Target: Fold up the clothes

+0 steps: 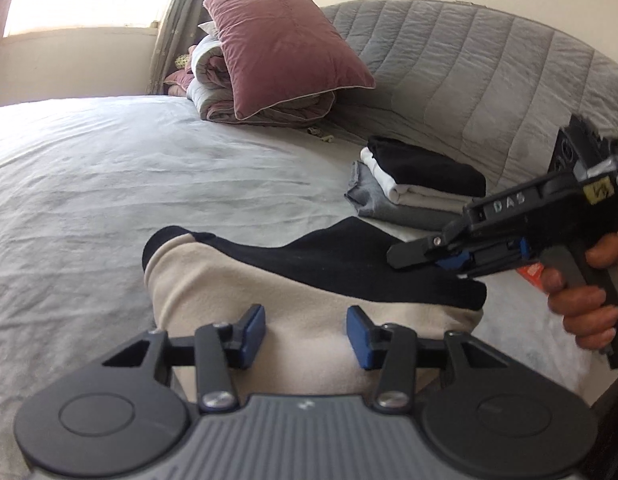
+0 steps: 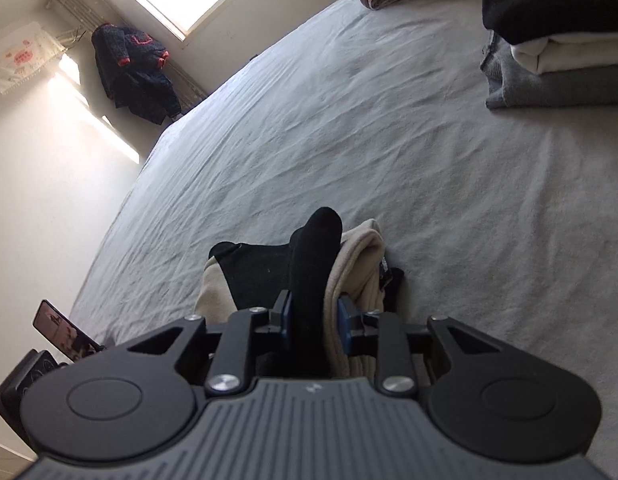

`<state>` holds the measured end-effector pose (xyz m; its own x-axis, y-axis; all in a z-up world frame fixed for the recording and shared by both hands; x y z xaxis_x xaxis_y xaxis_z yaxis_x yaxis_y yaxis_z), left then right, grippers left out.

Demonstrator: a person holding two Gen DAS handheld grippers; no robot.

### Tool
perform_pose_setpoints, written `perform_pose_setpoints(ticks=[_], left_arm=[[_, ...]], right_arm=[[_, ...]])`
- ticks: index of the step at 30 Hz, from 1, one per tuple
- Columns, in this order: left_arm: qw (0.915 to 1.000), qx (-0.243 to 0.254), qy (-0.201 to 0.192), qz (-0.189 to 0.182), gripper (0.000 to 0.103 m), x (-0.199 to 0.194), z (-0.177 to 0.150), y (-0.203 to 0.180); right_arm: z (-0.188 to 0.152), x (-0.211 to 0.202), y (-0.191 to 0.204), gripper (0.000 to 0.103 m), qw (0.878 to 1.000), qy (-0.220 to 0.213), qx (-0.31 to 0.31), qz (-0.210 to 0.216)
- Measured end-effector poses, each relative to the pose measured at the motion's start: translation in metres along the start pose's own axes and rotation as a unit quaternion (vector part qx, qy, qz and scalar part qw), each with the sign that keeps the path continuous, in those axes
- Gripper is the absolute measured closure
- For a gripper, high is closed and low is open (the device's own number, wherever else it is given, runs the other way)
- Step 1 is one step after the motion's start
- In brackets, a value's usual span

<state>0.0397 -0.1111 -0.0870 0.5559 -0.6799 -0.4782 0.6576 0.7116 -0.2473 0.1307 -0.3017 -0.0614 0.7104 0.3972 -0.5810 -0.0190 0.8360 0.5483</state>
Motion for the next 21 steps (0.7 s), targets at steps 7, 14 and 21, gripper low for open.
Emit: perform_pose_setpoints(ticks=[7,14,21], left_arm=[[0.9995,-0.007,-0.029,-0.009,0.059,-0.009,0.018,0.003],[0.9994,0.016,-0.005,-0.03,0.062,0.008,0.0,-0.016],[0.9985,0.031,0.0,-0.046,0.062,0.007,-0.009,-0.025]], right_arm=[[0.022,-0.022,0.021,0.067,0.991,-0.091,-0.093,-0.011],[0.018,0.018,0.046,0.067,0.978,-0.087,-0.188,-0.007],[0.002,0.059,0.025,0.081,0.963,-0.047,-0.252,-0.085]])
Point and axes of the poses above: each gripper's, at about its wrist camera, not at the fingertips, and x roughly the way its jaws point, y to its left, z to its top, the point moved 8 cm from there along x, roughly the way its jaws point, and after that the axes turned 3 degrees about -x, right-handed, at the moved point
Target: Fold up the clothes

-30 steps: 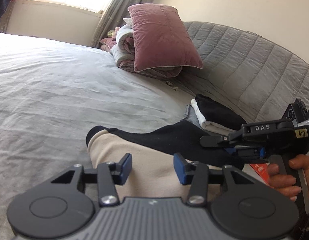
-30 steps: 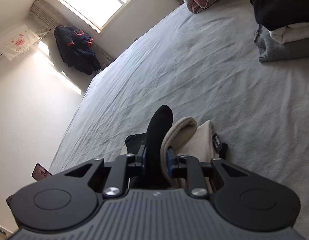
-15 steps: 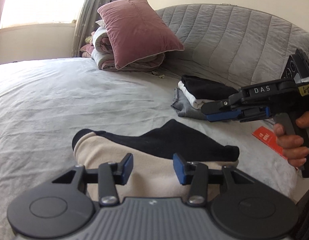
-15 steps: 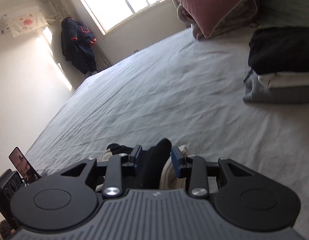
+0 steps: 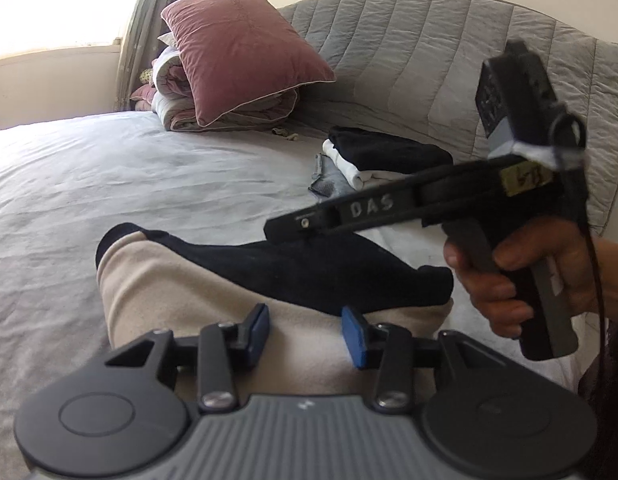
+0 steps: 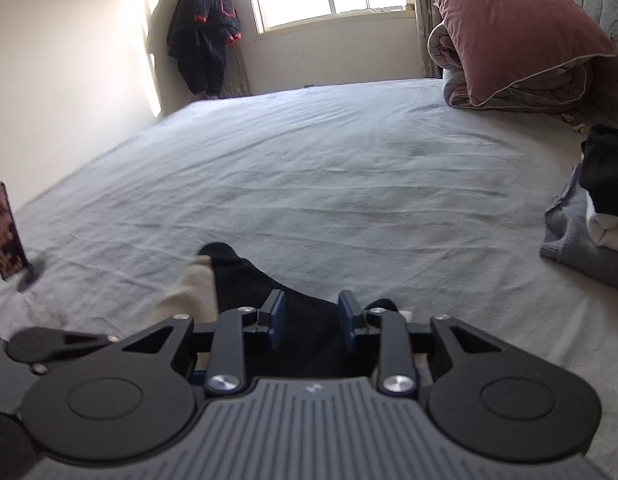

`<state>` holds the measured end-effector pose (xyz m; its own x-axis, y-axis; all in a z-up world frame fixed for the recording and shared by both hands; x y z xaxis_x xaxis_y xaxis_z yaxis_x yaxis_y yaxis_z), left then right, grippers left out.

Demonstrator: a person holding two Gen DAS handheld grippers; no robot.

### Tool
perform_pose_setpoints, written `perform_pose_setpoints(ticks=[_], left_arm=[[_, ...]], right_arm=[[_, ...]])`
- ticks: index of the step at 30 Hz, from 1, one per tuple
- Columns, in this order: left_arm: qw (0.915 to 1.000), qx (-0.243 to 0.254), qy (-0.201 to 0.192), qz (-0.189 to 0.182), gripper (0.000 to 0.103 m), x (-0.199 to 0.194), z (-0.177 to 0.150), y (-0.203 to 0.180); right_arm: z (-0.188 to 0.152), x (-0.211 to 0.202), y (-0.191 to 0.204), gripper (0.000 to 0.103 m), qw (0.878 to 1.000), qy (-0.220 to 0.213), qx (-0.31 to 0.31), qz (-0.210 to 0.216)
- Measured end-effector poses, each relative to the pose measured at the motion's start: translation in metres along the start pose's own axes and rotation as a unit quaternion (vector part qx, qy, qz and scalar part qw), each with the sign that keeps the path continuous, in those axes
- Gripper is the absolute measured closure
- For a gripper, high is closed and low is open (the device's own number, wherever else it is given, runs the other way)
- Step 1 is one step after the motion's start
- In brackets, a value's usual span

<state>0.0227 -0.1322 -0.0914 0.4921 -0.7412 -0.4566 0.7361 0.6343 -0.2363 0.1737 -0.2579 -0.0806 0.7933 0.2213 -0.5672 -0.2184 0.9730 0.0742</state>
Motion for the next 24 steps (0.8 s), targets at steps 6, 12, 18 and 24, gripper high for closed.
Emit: perform_pose_setpoints(ticks=[6,12,18,24], left_arm=[[0.9994,-0.03,-0.01,-0.016,0.062,-0.008,0.02,0.021],[0.9958,-0.065,-0.036,0.053,0.062,0.0,0.035,0.063],[0.9956,-0.041,-0.036,0.075,0.062,0.007,0.032,0.066],[0.9949,-0.027,-0.026,0.093,0.058,0.013,0.022,0.071]], right_arm=[[-0.018,0.001,-0.016,0.094,0.999,0.011,-0.019,-0.025],[-0.011,-0.02,-0.008,0.086,0.999,-0.024,-0.025,-0.013],[-0.005,-0.05,0.021,0.078,0.996,-0.061,-0.064,0.03],[-0.032,-0.049,0.024,0.083,0.993,-0.024,-0.111,0.026]])
Point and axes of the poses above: each gripper's, at about its wrist camera, not at the fingertips, and x roughly the way its jaws point, y to its left, z to its top, the point moved 8 cm from there along x, roughly the way its jaws point, and after that the axes turned 3 degrees about -x, right-handed, at the moved point
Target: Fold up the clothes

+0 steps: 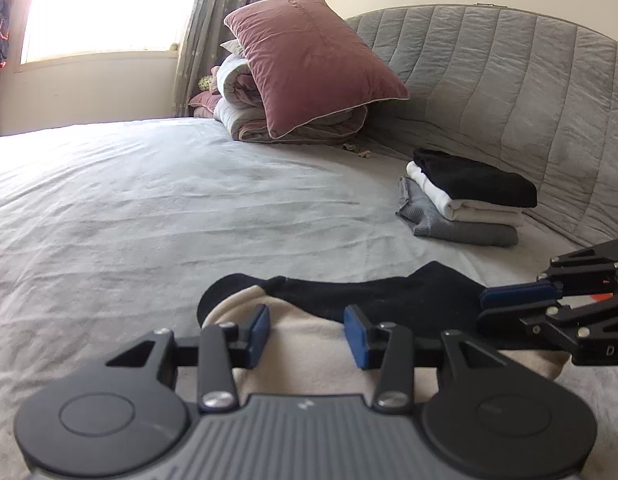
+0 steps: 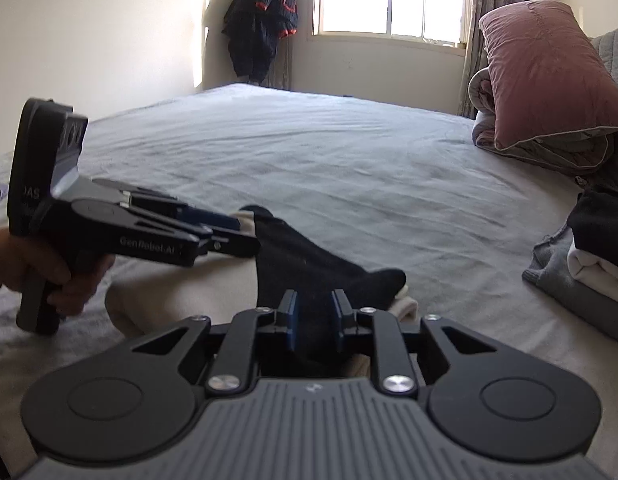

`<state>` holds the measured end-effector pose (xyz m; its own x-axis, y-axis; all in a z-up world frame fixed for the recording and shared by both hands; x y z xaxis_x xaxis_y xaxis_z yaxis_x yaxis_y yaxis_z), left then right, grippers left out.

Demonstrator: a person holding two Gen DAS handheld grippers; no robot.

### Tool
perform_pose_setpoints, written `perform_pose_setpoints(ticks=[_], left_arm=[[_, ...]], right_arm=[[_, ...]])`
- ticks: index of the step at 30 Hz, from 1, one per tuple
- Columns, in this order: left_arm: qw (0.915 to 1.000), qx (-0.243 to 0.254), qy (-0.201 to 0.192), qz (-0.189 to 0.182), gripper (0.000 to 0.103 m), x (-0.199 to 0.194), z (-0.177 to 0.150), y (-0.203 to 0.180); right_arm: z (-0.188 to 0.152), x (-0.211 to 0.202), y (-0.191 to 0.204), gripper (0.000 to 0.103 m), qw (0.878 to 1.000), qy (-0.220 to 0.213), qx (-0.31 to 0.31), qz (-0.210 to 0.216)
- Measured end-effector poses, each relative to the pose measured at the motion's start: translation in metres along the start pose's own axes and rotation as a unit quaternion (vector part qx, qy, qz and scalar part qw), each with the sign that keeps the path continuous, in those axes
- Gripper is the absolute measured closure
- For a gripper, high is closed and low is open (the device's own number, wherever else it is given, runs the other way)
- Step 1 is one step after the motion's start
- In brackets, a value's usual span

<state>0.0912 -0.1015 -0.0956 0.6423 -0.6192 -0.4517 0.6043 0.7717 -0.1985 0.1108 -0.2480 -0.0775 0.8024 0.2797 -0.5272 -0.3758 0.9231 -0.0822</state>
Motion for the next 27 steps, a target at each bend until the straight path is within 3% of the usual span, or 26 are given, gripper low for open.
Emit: perform_pose_setpoints(ticks=[5,8,12,17,27], left_arm=[[1.0,-0.001,-0.002,0.009,0.057,-0.011,0.003,-0.006],[0.9998,0.007,-0.011,-0.017,0.057,-0.026,0.007,-0.018],[0.9985,0.038,-0.002,-0.038,0.057,-0.042,-0.003,-0.036],[0.9954,0.08,0.012,-0.051,0.057,-0.059,-0.023,-0.05],[0.991,0.101,0.041,-0.079,0.051,-0.094,-0.047,-0.053]], right_arm=[[-0.002,-0.008,0.002,0.083,1.0,-0.003,-0.005,-0.005],[0.002,-0.02,0.001,0.072,1.0,-0.018,0.001,-0.007],[0.006,-0.031,0.003,0.071,1.0,-0.03,0.006,0.0],[-0.005,-0.028,0.005,0.071,1.0,-0.009,-0.007,0.005],[-0.012,-0.034,0.004,0.067,1.0,0.006,0.008,0.0]])
Point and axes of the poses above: each gripper's, at about its wrist camera, not at the fingertips, and x roughly the way its jaws point, y to its left, z to its top, the point moved 8 cm from there along x, roughly the way its jaws point, and after that the axes turned 3 degrees about -x, right-handed, at the moved point
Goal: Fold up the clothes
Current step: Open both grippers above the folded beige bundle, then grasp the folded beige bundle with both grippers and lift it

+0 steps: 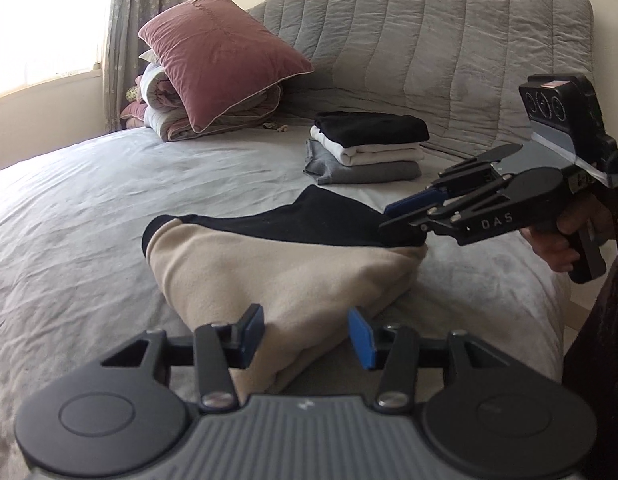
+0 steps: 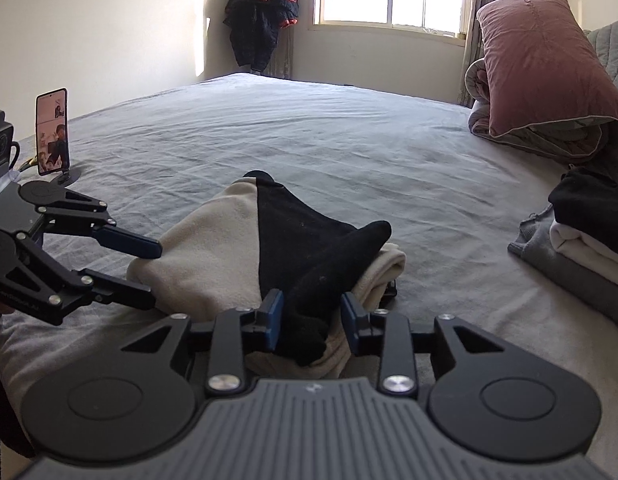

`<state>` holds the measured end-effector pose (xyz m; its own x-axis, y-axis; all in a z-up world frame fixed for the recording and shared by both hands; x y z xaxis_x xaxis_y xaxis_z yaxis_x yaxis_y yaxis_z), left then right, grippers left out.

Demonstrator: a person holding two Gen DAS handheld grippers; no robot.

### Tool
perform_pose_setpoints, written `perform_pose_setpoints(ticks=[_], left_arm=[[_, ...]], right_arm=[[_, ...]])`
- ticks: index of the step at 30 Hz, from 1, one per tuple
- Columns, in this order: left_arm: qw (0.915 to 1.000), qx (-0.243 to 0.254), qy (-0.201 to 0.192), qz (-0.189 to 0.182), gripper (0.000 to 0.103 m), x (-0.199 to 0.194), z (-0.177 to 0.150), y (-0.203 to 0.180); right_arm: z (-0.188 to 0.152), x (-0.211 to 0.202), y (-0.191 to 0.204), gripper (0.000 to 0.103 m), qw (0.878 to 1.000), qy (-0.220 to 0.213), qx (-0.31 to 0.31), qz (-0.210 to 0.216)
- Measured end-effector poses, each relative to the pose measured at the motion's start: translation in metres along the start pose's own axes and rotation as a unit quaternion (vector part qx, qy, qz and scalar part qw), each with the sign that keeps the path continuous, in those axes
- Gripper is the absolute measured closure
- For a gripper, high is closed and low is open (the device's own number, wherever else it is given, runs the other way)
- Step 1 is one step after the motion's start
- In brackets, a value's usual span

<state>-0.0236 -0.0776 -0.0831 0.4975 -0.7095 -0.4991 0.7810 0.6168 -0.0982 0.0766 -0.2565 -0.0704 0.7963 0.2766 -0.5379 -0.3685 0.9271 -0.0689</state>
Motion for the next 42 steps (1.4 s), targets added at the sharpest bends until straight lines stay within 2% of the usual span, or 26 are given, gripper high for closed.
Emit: perform_pose_setpoints(ticks=[4,6,9,13,15,17,19,23,27,29,32,34,36,40,42], left_arm=[[0.9984,-0.018,0.032,-0.043,0.043,-0.011,0.001,-0.005],[0.9976,-0.021,0.042,-0.05,0.035,-0.015,0.002,-0.007],[0.9983,-0.031,0.031,-0.038,0.02,-0.02,0.01,-0.005],[0.9958,-0.079,0.035,-0.03,0.01,-0.02,0.019,0.008],[0.9942,-0.095,0.048,-0.012,0.005,-0.016,0.019,0.016],[0.9915,-0.111,0.068,0.008,0.004,-0.011,0.017,0.024],[0.9874,-0.136,0.08,0.014,0.004,-0.008,0.015,0.031],[0.9787,-0.186,0.086,-0.007,0.004,-0.003,0.016,0.038],[0.9709,-0.223,0.085,-0.021,0.003,0.001,0.015,0.044],[0.9636,-0.252,0.087,-0.021,0.003,0.006,0.014,0.051],[0.9523,-0.29,0.093,-0.021,0.003,0.014,0.012,0.061],[0.9467,-0.308,0.091,-0.021,0.003,0.02,0.011,0.067],[0.9389,-0.331,0.092,-0.019,0.005,0.029,0.008,0.073],[0.9129,-0.393,0.108,-0.025,0.014,0.05,-0.003,0.084],[0.909,-0.403,0.102,-0.027,0.017,0.057,-0.005,0.085]], right_arm=[[0.006,-0.002,-0.001,0.065,1.0,-0.001,0.002,-0.008],[0.007,-0.002,-0.003,0.062,1.0,0.001,0.01,-0.013],[0.01,-0.002,-0.006,0.055,1.0,0.005,0.021,-0.021],[0.012,0.001,-0.008,0.043,0.999,0.01,0.026,-0.037],[0.013,0.002,-0.008,0.039,0.999,0.013,0.03,-0.043],[0.013,0.004,-0.008,0.036,0.998,0.017,0.034,-0.046],[0.013,0.006,-0.009,0.032,0.998,0.021,0.041,-0.047],[0.014,0.009,-0.012,0.025,0.996,0.028,0.075,-0.032],[0.014,0.013,-0.019,0.023,0.991,0.039,0.124,-0.015],[0.013,0.014,-0.025,0.023,0.987,0.045,0.154,-0.005],[0.01,0.015,-0.035,0.022,0.976,0.053,0.21,0.011],[0.005,0.019,-0.044,0.022,0.964,0.062,0.258,0.021],[0.0,0.022,-0.052,0.022,0.946,0.07,0.313,0.037],[-0.01,0.028,-0.064,0.022,0.902,0.076,0.418,0.079],[-0.016,0.033,-0.07,0.022,0.885,0.083,0.451,0.085]])
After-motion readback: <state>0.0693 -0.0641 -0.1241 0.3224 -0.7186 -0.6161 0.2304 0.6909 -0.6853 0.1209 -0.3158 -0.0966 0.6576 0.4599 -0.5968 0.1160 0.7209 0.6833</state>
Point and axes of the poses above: each gripper's, at about its wrist camera, not at the fingertips, and x roughly the way its jaws point, y to its left, z to its top, the point moved 8 cm from there along x, roughly the way its jaws point, and after that the axes turned 3 degrees about -x, right-handed, at the moved point
